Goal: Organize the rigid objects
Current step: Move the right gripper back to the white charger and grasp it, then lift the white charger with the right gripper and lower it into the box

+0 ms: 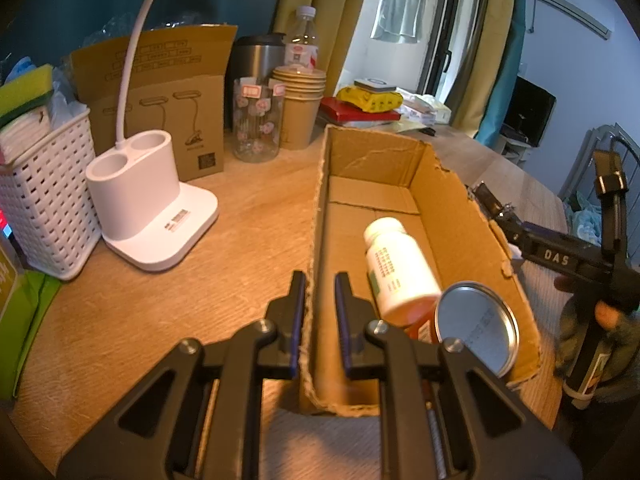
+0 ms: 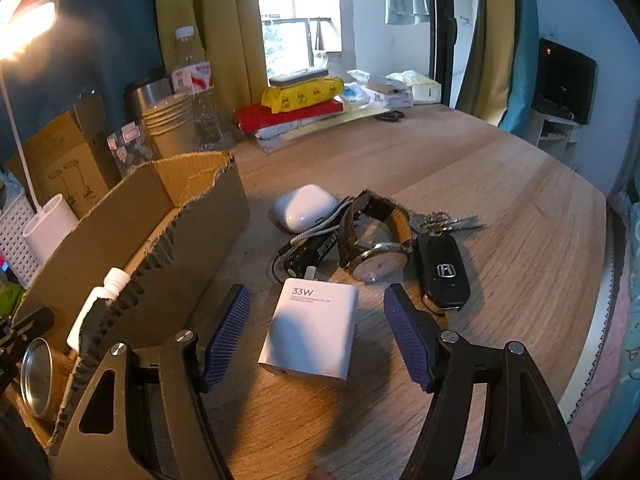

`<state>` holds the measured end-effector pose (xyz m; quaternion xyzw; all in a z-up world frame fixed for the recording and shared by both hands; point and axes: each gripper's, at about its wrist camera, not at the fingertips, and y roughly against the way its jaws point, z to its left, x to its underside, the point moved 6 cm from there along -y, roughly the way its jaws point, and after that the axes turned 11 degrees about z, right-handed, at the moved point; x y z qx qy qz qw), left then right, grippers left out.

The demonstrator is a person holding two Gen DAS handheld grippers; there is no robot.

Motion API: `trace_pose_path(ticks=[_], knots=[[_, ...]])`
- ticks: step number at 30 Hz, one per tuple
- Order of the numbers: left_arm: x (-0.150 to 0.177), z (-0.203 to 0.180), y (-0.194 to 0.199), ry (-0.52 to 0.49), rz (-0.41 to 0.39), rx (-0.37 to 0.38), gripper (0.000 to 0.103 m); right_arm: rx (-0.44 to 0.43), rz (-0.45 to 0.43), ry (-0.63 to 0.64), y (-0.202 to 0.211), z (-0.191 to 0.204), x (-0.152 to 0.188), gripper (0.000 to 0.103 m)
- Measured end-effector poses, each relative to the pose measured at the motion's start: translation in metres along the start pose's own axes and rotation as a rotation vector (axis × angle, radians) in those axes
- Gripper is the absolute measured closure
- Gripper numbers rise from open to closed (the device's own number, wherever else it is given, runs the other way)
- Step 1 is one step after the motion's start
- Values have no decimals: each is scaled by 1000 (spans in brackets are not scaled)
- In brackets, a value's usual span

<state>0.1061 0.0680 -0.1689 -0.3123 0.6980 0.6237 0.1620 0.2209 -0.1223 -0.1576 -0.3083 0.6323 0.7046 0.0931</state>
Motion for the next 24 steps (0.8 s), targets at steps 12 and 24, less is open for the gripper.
trace_pose_path(ticks=[12, 24], knots=[[0, 0, 0, -2, 0, 1, 88, 4, 52, -21, -11, -4, 1, 30], [0, -1, 0, -2, 0, 0, 88, 34, 87, 17, -19, 3, 4, 51]])
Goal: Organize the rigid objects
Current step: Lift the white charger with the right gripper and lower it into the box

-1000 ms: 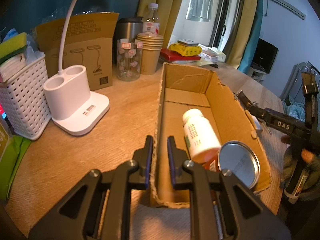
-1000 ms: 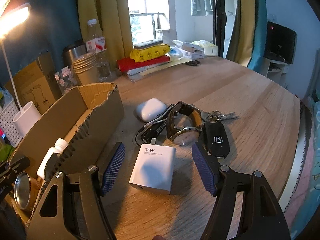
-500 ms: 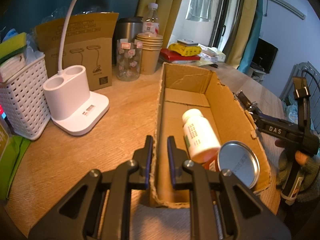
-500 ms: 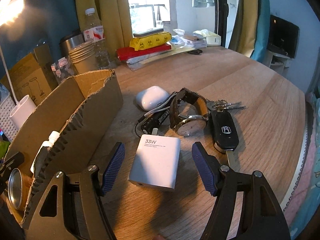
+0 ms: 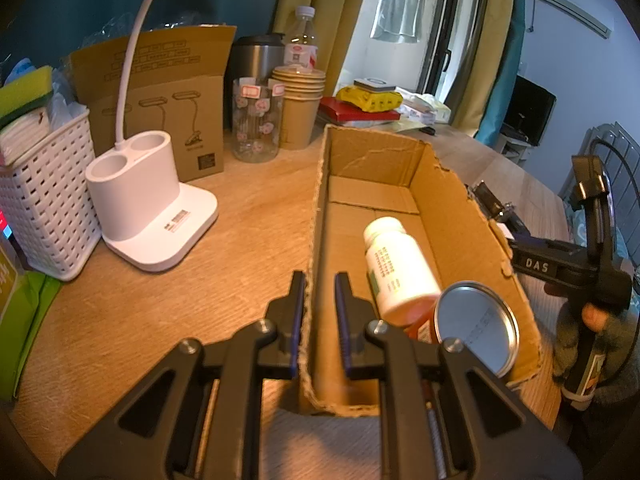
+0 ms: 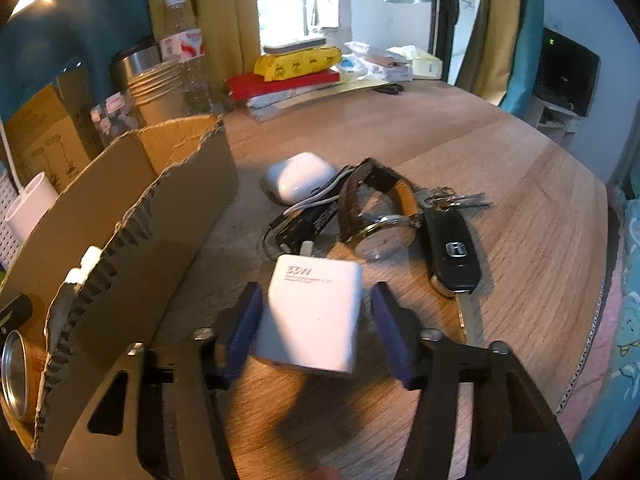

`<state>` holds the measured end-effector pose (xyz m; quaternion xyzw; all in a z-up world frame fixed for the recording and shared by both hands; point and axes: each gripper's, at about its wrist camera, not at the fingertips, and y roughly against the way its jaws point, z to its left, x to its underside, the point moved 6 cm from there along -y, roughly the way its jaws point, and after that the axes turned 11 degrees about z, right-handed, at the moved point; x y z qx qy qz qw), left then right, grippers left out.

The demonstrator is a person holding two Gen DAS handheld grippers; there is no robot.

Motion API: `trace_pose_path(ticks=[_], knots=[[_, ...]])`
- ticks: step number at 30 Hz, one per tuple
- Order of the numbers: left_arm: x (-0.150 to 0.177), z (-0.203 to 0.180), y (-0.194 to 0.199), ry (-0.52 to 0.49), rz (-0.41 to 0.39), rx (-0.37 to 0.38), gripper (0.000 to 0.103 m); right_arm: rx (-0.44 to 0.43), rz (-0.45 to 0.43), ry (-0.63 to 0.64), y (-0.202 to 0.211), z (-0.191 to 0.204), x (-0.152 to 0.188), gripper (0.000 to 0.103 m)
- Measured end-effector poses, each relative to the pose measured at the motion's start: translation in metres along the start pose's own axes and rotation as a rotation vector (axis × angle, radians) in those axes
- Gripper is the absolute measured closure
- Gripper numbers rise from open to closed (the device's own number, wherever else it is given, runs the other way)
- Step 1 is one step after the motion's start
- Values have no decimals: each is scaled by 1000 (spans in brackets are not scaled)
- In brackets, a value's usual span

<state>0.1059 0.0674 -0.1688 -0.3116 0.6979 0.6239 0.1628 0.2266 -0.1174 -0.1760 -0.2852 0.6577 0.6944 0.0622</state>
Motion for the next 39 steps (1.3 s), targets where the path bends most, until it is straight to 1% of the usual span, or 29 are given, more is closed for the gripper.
trace_pose_path(ticks=[10, 20, 39], knots=[[1, 0, 0, 0, 0, 0, 88, -11, -17, 50, 6, 10, 4, 51], [1, 0, 0, 0, -1, 0, 88, -33, -38, 60, 18, 15, 4, 52], [1, -1, 0, 0, 0, -1, 88, -97, -137, 123, 69, 45, -1, 52]])
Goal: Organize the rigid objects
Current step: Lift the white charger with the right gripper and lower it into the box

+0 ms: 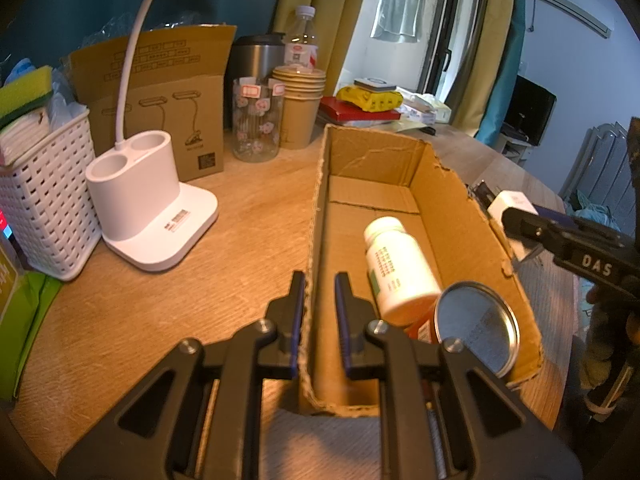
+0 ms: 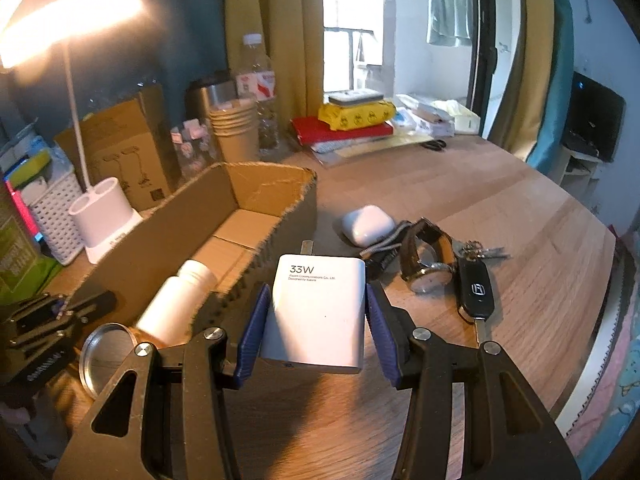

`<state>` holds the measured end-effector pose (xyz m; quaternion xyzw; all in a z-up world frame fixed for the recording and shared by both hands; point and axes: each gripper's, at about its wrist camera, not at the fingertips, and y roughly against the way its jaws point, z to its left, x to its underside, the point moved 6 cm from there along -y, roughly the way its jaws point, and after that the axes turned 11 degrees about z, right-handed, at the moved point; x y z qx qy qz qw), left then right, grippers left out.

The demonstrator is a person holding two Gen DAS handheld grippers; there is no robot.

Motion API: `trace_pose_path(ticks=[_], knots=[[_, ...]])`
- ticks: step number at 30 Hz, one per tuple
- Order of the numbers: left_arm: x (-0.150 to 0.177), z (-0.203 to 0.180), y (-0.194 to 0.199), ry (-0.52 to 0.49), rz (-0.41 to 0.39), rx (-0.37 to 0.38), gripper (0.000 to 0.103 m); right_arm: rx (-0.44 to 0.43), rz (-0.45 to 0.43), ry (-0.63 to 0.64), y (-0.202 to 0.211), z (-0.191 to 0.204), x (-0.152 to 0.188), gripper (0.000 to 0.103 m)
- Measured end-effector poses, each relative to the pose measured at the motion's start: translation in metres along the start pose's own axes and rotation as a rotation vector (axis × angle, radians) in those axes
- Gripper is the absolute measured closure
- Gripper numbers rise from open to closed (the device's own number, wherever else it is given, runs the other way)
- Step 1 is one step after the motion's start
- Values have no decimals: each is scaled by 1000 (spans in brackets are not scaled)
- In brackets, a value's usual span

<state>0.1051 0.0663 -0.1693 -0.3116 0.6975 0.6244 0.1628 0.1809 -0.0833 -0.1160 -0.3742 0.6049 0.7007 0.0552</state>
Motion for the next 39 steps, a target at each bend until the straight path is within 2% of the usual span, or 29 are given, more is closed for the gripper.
trace_pose_path(ticks=[19, 30, 39], knots=[[0, 0, 0, -1, 0, 0, 88, -79, -75, 68, 29, 40, -11, 51], [1, -1, 0, -1, -1, -1, 88, -121, -79, 150, 24, 77, -11, 52], [0, -1, 1, -2, -1, -2, 88, -132, -38, 143, 1, 80, -10, 52]])
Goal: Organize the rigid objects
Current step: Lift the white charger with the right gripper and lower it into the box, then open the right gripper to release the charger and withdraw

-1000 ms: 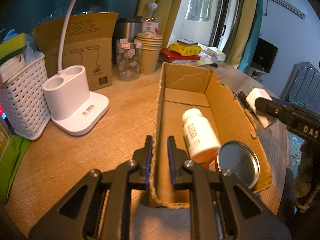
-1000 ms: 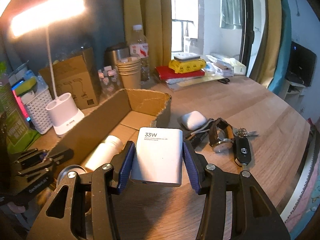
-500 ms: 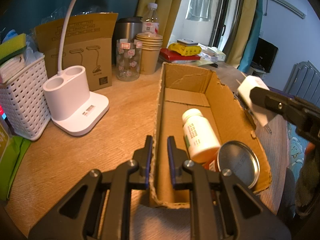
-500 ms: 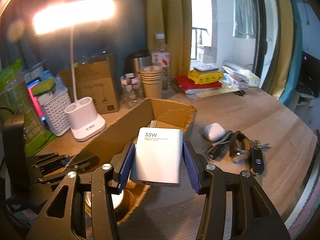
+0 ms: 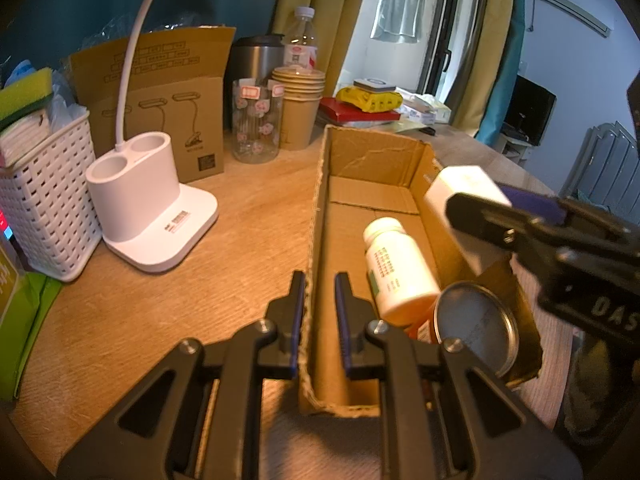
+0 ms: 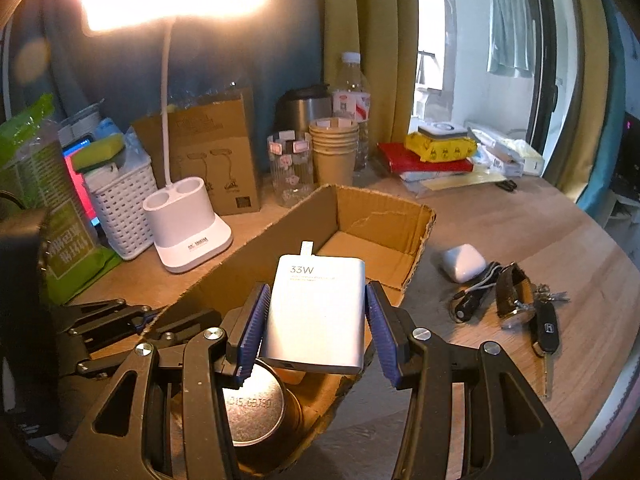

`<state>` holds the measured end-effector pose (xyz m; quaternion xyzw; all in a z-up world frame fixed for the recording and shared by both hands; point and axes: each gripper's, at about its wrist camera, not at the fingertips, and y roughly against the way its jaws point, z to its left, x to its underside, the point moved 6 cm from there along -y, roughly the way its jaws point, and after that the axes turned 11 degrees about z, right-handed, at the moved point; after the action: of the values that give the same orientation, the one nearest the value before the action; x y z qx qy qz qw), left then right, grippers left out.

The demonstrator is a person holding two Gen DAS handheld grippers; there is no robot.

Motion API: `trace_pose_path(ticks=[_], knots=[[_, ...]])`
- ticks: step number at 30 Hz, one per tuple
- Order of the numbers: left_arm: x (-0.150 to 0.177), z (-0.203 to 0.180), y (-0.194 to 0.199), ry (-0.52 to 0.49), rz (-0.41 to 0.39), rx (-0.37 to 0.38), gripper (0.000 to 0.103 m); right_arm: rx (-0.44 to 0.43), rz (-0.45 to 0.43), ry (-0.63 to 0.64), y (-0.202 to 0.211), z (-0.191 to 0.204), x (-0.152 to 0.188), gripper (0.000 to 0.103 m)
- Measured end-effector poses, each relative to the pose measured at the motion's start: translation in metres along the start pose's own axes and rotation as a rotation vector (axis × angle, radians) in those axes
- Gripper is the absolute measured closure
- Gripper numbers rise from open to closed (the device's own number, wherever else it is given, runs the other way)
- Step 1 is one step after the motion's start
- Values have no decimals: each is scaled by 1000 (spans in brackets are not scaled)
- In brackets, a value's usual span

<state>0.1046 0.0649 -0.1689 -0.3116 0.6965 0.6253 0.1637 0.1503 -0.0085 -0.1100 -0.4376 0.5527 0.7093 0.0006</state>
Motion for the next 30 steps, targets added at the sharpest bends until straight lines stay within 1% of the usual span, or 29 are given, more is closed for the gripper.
trace_pose_path(ticks=[11, 14, 17, 18, 28, 30], knots=[[0, 0, 0, -2, 0, 0, 88, 7, 49, -8, -16, -2, 5, 51], [-1, 0, 0, -1, 0, 0, 88, -8, 75, -4, -20, -1, 8, 51], [0, 0, 0, 3, 4, 1, 88, -12, 48, -8, -13, -1, 6, 51], [0, -1, 0, 3, 3, 2, 87, -10, 43, -11, -12, -3, 6, 51], [0, -3, 0, 0, 3, 3, 87, 10, 33, -37, -6, -15, 6, 49], [0, -3, 0, 0, 3, 3, 87, 15, 25, -45, -3, -19, 6, 46]])
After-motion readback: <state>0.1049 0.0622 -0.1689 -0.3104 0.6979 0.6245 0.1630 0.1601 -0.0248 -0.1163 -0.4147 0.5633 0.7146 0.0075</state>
